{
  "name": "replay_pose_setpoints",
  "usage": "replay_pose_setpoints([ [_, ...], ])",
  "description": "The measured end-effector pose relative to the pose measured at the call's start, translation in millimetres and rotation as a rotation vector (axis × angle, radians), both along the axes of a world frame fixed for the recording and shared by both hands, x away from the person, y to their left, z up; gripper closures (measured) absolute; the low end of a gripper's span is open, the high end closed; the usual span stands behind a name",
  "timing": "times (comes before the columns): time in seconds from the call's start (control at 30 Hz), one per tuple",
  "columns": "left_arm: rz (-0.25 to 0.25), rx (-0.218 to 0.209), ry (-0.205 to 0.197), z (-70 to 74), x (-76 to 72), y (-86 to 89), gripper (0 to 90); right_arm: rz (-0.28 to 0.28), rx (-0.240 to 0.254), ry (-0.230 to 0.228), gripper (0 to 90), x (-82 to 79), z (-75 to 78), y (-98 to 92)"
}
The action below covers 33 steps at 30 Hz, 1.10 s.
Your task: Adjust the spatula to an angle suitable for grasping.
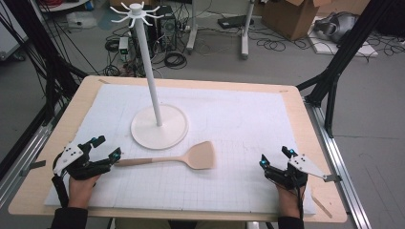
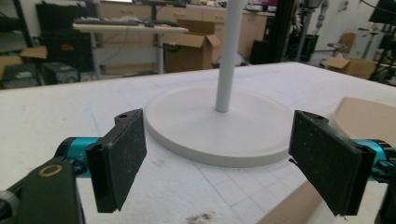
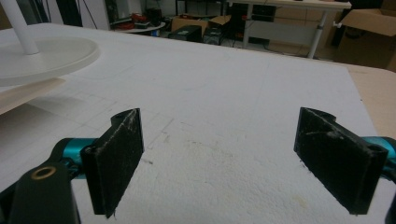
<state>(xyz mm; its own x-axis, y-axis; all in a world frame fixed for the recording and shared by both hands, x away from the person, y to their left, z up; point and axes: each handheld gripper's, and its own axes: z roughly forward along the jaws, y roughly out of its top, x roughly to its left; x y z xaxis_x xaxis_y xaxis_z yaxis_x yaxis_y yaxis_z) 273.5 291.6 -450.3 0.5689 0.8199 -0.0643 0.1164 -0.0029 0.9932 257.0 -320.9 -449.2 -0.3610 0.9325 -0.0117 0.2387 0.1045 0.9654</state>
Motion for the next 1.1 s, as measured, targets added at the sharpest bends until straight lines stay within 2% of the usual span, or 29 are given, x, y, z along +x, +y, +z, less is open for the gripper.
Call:
replay_pose_setpoints([
  [0.07,-0.02,0.028,0.0,3.7,-1.4,-3.1,19.8,0.002,-0.007,0.006,14.8,0.7,0.3,-0.1],
  [0.13,-0.077,0.06,0.01,11.4,-2.0,-8.4,19.8,0.005,-0.005,0.008,14.8,1.0,0.0,0.5],
  [0.2,-0.096,0.074,0.011,14.3,-1.8,-10.2,20.5,0.004,-0.005,0.008,14.8,1.0,0.1,0.8],
  [0.3,-0.161,0.108,0.021,23.8,-0.8,-16.1,21.3,0.003,-0.008,0.007,14.8,1.0,0.2,0.9],
  [0.33,-0.212,0.134,0.027,29.4,1.2,-21.1,22.3,-0.006,-0.008,0.013,14.8,1.0,0.2,1.0],
  [0.4,-0.228,0.145,0.028,31.7,2.5,-23.9,22.2,-0.004,-0.005,0.015,14.8,1.0,0.3,1.1],
  [0.57,-0.317,0.216,0.058,41.7,12.5,-38.3,19.9,-0.001,-0.008,0.013,14.8,1.4,0.2,0.0],
  [0.63,-0.347,0.242,0.081,44.3,16.9,-44.3,20.3,-0.002,-0.006,0.015,14.8,1.3,0.2,0.6],
  [0.73,-0.42,0.279,0.12,44.6,23.5,-52.7,24.0,-0.001,-0.006,0.013,14.8,1.3,0.3,0.9],
  [0.8,-0.468,0.308,0.149,42.8,27.5,-58.5,28.5,-0.001,-0.01,0.014,14.8,1.1,0.2,1.0],
  [0.83,-0.502,0.333,0.179,40.1,31.9,-64.2,32.8,-0.001,-0.012,0.016,14.8,1.0,0.2,1.3],
  [0.87,-0.502,0.333,0.179,40.1,31.9,-64.2,33.5,-0.001,-0.012,0.016,14.8,1.0,0.2,1.3],
  [0.93,-0.53,0.368,0.215,37.2,36.8,-69.3,34.6,0.002,-0.015,0.013,14.8,1.2,0.2,1.2],
  [0.97,-0.557,0.401,0.248,34.8,41.1,-74.8,36.2,0.002,-0.016,0.013,14.8,1.3,0.2,1.3],
  [1.0,-0.557,0.401,0.248,34.8,41.1,-74.8,37.2,0.002,-0.016,0.013,14.8,1.3,0.2,1.3],
  [1.1,-0.596,0.461,0.289,32.7,48.1,-86.5,39.3,0.003,-0.018,0.015,14.9,1.2,0.2,1.9],
])
